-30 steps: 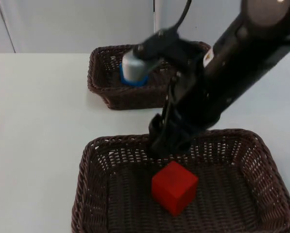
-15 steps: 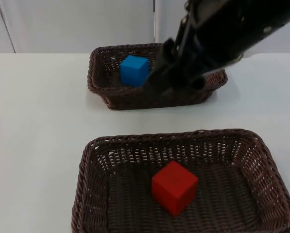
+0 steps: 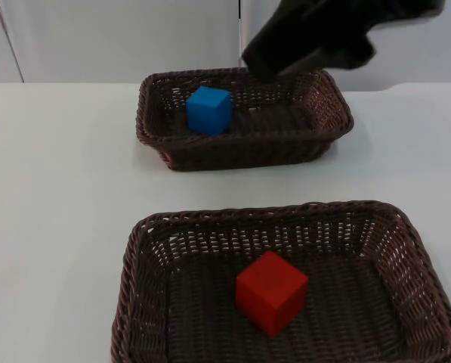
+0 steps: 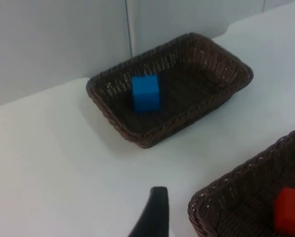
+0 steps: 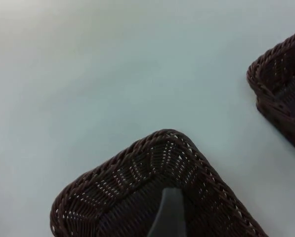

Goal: Pick up one cube with the left hand and place it into the upper basket. Pick up one cube with the right hand and place it into the lower basket.

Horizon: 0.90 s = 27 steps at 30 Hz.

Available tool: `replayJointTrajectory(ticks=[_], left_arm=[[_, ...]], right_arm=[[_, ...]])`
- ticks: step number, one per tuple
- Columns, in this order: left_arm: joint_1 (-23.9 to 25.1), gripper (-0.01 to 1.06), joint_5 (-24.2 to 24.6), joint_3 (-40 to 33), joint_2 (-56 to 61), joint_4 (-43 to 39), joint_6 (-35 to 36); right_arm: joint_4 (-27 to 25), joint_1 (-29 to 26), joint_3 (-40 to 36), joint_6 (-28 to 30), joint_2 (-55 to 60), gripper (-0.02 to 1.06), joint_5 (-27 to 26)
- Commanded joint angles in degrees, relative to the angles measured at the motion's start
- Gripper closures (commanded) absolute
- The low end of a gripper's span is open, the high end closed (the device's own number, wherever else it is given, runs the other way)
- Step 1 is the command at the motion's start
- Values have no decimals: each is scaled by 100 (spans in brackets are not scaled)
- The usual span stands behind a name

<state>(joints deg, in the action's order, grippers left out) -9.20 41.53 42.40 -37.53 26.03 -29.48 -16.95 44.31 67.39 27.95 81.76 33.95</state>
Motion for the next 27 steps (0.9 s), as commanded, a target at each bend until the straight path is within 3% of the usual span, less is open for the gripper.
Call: replayJointTrajectory(ticks=[1, 11, 27], left_arm=[[9, 26, 22, -9, 138, 31, -6], [9, 26, 539, -9, 676, 31, -6], [9, 26, 1057, -9, 1594, -2, -6]], right_arm=[[-16, 42, -5, -35, -167, 39, 99], [-16, 42, -1092, -35, -1170, 39, -652], [11, 42, -2021, -47, -2552, 39, -807]])
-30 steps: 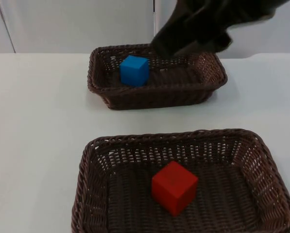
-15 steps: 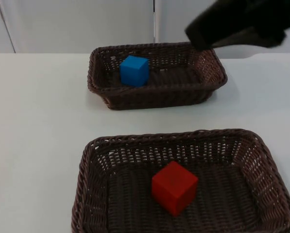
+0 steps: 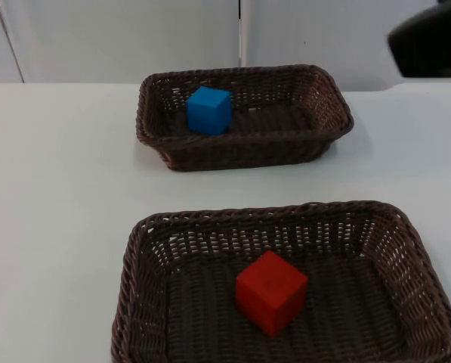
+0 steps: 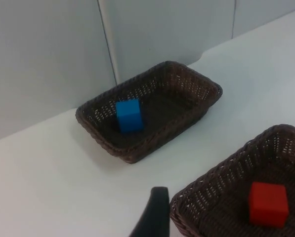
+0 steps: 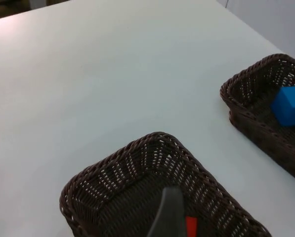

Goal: Pick up one cube with the left hand and place it into the upper basket. Pick up one cube with the right hand and place it into the lower basket.

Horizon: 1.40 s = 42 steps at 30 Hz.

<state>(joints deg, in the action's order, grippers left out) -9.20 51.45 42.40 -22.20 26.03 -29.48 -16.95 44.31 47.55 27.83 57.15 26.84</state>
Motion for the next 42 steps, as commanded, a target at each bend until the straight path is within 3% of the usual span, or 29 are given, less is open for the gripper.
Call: replayJointTrajectory(ticks=[1, 7, 14, 22, 25, 28, 31, 33, 35, 42], left_arm=[[9, 26, 99, -9, 127, -17, -6], [9, 26, 257, -105, 436, -17, 104], [9, 26, 265, -824, 912, -57, 242], [9, 26, 294, -898, 1494, -240, 552], [9, 26, 392, -898, 1746, -620, 962], [9, 26, 464, -898, 1926, -958, 1284], [9, 26, 665, -898, 2220, -1357, 1651], [9, 26, 712, -898, 2220, -1427, 1742], [9, 26, 823, -898, 2220, -1532, 1913], [9, 26, 924, -1302, 2220, -1598, 1990]], right_arm=[[11, 42, -143, -44, -182, 39, -118], [24, 42, -615, -155, -745, 39, -133], [24, 42, -1068, -296, -1457, 39, -115], [32, 42, -1327, -321, -2246, 39, 329], [59, 42, -1341, -350, -2578, 39, 617], [299, 42, -1341, -668, -2778, 39, 730], [1143, 42, -1341, -1569, -3143, 39, 1085], [1221, 42, -1341, -1660, -3178, 39, 1127], [1625, 42, -1341, -2125, -3460, 39, 1386], [1882, 42, -1341, -2365, -4127, 39, 1859]])
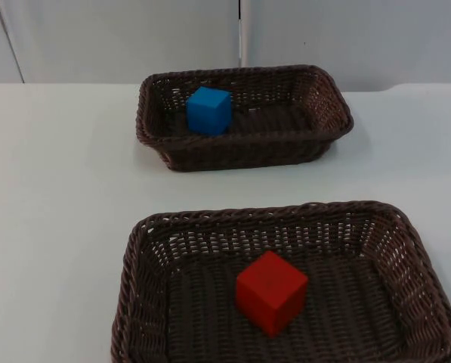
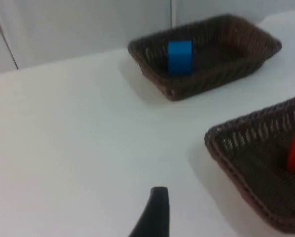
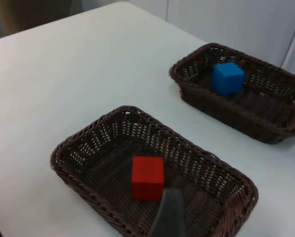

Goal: Pick up one cube with the left hand and place it into the upper basket. Pick up one cube with the right hand and place it into the lower basket.

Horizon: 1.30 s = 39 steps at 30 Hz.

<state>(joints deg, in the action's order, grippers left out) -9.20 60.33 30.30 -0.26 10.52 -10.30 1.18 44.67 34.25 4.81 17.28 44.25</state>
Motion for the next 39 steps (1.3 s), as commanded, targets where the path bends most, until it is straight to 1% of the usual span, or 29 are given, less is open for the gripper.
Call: replayJointTrajectory(ticks=[1, 3, 4, 7, 8, 15, 17, 20, 24, 27, 29, 31, 36, 39], left_arm=[[9, 26, 95, -137, 26, -62, 117], [9, 26, 103, -145, 26, -104, 176], [9, 26, 103, -145, 26, -104, 176], [9, 26, 103, -145, 26, -115, 176], [9, 26, 103, -145, 26, -115, 176], [9, 26, 146, -187, 26, -142, 186], [9, 26, 146, -187, 26, -189, 241], [9, 26, 146, -187, 26, -283, 367], [9, 26, 135, -187, 26, -367, 483], [9, 26, 135, -187, 26, -402, 510], [9, 26, 135, -187, 26, -587, 766], [9, 26, 135, -187, 26, -677, 876], [9, 26, 135, -187, 26, -703, 901], [9, 26, 135, -187, 26, -701, 867]], right_arm=[[111, 6, -10, -125, -251, 39, 177], [221, 6, -10, -340, -509, 39, 338], [221, 6, -10, -340, -509, 39, 338], [416, 6, -10, -553, -848, 39, 678], [442, 6, -10, -567, -1009, 39, 812], [464, 6, -10, -589, -1424, 39, 1174], [474, 6, -10, -686, -1561, 39, 1310], [474, 6, -10, -698, -1685, 39, 1410], [474, 6, -10, -698, -1728, 39, 1678], [474, 6, -10, -698, -1728, 39, 1756], [474, 6, -10, -698, -1728, 39, 1785], [474, 6, -10, -698, -1728, 39, 1809], [474, 6, -10, -698, -1728, 39, 1811], [474, 6, -10, -698, -1728, 39, 1956]])
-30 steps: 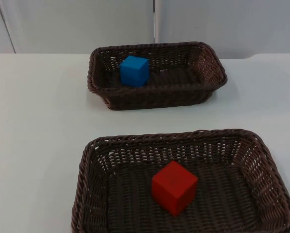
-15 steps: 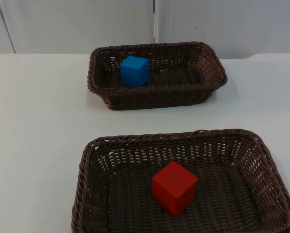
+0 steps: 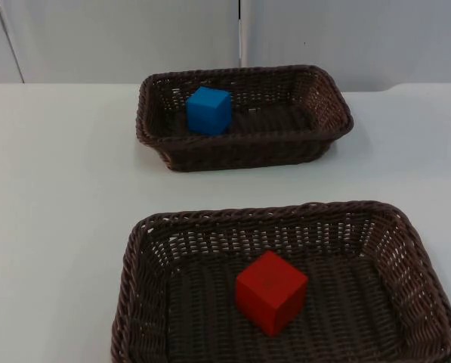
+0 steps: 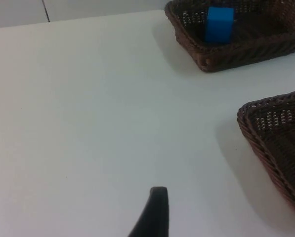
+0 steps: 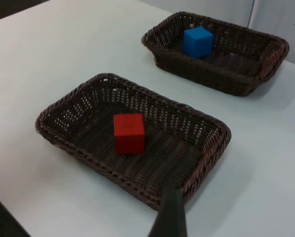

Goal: Pick up one cube with the left hand and place it into the upper basket. Pick up one cube with the right hand and place it into the lower basket.

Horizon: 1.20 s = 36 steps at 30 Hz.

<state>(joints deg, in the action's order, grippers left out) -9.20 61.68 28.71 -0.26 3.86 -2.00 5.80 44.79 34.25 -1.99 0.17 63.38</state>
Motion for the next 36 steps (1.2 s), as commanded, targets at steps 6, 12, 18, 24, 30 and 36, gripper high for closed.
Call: replayJointTrajectory(ticks=[6, 12, 18, 24, 30, 36], left_arm=[[9, 26, 1, -29, 26, -49, 29], [9, 26, 1, -29, 26, -49, 15], [9, 26, 1, -29, 26, -49, -12], [9, 26, 1, -29, 26, -39, -78], [9, 19, 1, -29, 26, -27, -113], [9, 0, 1, -29, 26, -27, -113]], right_arm=[[-7, -5, -269, -36, -17, 39, 3], [-33, -5, -442, -85, -17, 39, -194], [-46, -5, -459, -97, -17, 39, -158], [-46, -5, -471, -74, -17, 39, -159], [-57, -5, -471, -60, -17, 34, -159], [-57, -5, -471, -45, -17, 5, -159]])
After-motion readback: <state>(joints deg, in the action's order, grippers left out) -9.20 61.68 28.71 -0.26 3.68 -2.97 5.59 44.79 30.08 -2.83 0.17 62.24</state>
